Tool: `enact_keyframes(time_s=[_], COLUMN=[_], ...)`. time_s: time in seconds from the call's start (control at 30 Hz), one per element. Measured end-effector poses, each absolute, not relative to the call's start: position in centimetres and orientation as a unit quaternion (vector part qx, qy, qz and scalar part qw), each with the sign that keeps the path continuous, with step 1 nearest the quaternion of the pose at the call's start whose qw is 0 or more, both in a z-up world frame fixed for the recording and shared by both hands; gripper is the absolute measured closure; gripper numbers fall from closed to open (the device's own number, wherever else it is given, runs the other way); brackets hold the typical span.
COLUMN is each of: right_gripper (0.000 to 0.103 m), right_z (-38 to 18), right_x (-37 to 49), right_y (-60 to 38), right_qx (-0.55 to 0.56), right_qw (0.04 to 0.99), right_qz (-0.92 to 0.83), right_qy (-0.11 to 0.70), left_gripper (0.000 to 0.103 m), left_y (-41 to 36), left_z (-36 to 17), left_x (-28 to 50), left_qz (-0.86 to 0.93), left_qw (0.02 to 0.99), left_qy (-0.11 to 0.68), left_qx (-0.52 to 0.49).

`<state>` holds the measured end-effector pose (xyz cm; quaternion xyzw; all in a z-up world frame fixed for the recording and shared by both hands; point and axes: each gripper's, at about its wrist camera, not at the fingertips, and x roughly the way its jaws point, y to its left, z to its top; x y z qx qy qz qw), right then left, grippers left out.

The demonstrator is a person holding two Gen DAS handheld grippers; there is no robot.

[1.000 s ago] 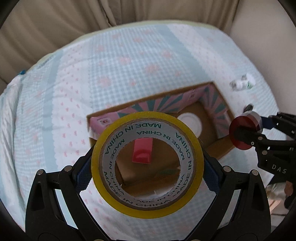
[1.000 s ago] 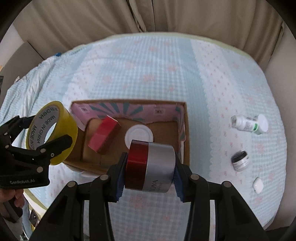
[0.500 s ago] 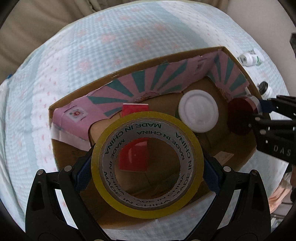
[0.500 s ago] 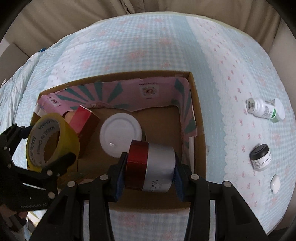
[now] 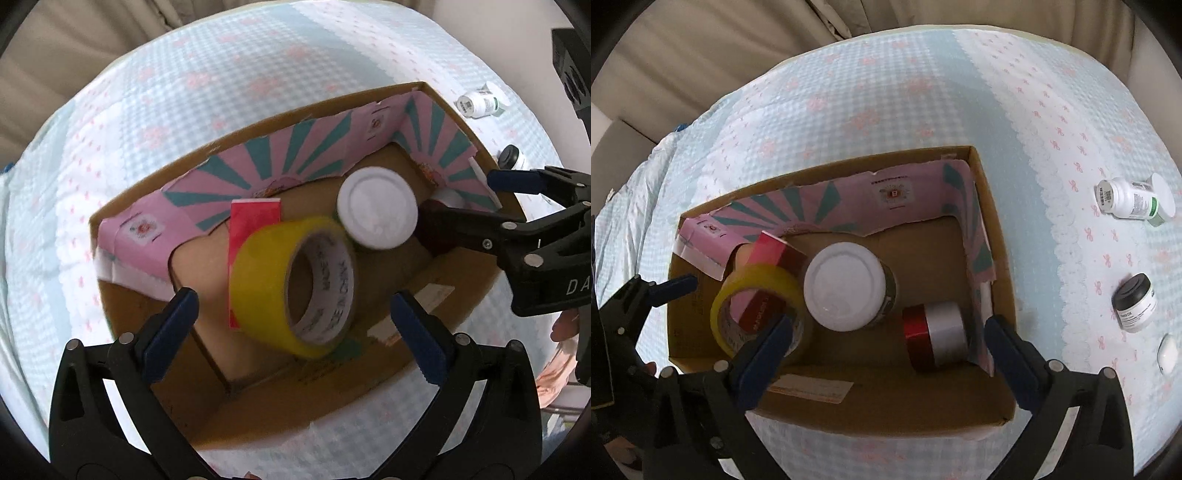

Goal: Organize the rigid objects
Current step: 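Release the tape roll and tin into the box and withdraw both tools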

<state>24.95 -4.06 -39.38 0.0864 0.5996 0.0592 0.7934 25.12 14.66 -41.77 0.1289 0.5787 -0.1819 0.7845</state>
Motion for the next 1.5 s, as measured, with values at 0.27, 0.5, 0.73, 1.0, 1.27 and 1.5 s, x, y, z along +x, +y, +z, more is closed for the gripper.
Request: enact_keyframes(time_s=[0.27,0.5,0.73,1.0,1.27,1.5], right_gripper=[0.0,0.0,0.0,0.0,0.0,0.0], right_z=[-39.1,-36.9,-32.2,-25.2,-17.9,-13.7], right_x=[24.5,24.1,22.3,18.5,13.5,11.1], right_y=[-3.6,-3.7,-3.7,-4.4,-8.4,-15.4], right_qx=[0.082,0.089,0.065,0.061,0.034,0.033], right_qw=[0.8,0.811,0.828,0.848,0.877,0.892], right_qz=[0.066,0.064,0.078,0.087,0.044,0.008], right_qy=[0.591,0.575,0.551,0.52,0.478,0.451], left_gripper=[0.0,0.0,0.0,0.0,0.0,0.0], left_y=[16.3,17.0,17.6,16.5,12.5,5.5], left_z=[-41.2,-38.8,-33.3,-26.7,-21.2,-16.8], left_x=[24.2,23.2,20.7,16.9,14.0,12.7], left_qz=[-0.166,-0.148,-0.135,-0.128,-0.137,-0.138], left_qw=[0.787,0.806,0.829,0.858,0.876,0.896], left_qy=[0.583,0.564,0.534,0.488,0.456,0.413], left_qx=[0.114,0.101,0.095,0.093,0.071,0.084])
